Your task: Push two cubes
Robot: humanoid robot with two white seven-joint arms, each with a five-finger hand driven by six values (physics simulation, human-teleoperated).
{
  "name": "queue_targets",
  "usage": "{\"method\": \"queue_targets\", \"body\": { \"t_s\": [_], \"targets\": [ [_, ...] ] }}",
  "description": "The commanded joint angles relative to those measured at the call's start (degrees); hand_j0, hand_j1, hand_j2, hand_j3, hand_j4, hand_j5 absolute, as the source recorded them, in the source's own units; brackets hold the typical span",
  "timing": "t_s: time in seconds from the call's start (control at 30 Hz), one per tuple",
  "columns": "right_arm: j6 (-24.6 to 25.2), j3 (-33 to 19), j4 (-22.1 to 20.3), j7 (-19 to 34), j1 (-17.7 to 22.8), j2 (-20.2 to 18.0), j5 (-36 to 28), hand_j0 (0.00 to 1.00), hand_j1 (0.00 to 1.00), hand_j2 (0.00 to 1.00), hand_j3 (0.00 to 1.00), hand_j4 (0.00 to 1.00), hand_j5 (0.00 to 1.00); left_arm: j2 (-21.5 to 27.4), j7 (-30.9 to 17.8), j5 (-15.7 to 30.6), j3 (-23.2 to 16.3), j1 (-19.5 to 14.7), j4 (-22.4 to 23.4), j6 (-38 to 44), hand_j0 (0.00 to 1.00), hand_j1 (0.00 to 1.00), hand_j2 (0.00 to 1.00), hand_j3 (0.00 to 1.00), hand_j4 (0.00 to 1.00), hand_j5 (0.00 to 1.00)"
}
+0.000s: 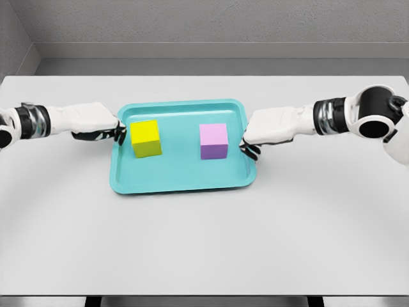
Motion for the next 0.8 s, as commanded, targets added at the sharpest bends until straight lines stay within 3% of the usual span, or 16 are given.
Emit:
{"method": "queue_targets", "body": {
  "t_s": [0.0, 0.2, 0.43, 0.57, 0.77],
  "targets": [
    [0.12, -0.08, 3.42, -0.01, -0.17, 1.04, 0.07, 0.25, 0.25, 0.25, 0.25, 0.25, 0.25, -1.10, 0.02, -0.17, -0.06, 0.00, 0.31, 0.14, 0.38, 0.38, 0.38, 0.38, 0.38, 0.38],
    [0.12, 0.62, 7.20, -0.01, -1.05, 4.29, 0.16, 0.25, 0.25, 0.25, 0.25, 0.25, 0.25, -1.63, 0.02, -1.23, -0.06, -0.44, 1.10, 0.14, 0.38, 0.38, 0.38, 0.38, 0.38, 0.38],
    [0.12, 1.41, 8.34, -0.01, -1.58, 6.14, 0.25, 0.26, 0.26, 0.26, 0.26, 0.26, 0.26, -3.30, 0.02, -1.40, 0.12, -1.76, 4.70, 0.14, 0.38, 0.38, 0.38, 0.38, 0.38, 0.38],
    [0.12, 1.41, 14.23, -0.01, -2.64, 8.86, 0.77, 0.26, 0.26, 0.26, 0.26, 0.26, 0.26, -3.30, 0.02, -1.49, 0.12, -2.20, 5.49, 0.14, 0.38, 0.38, 0.38, 0.38, 0.38, 0.38],
    [0.12, 2.91, 17.22, -0.01, -2.73, 10.53, 1.65, 0.26, 0.26, 0.26, 0.26, 0.26, 0.26, -3.21, 0.02, -1.05, 0.12, -2.64, 5.41, 0.14, 0.38, 0.38, 0.38, 0.38, 0.38, 0.38]
  ]
}}
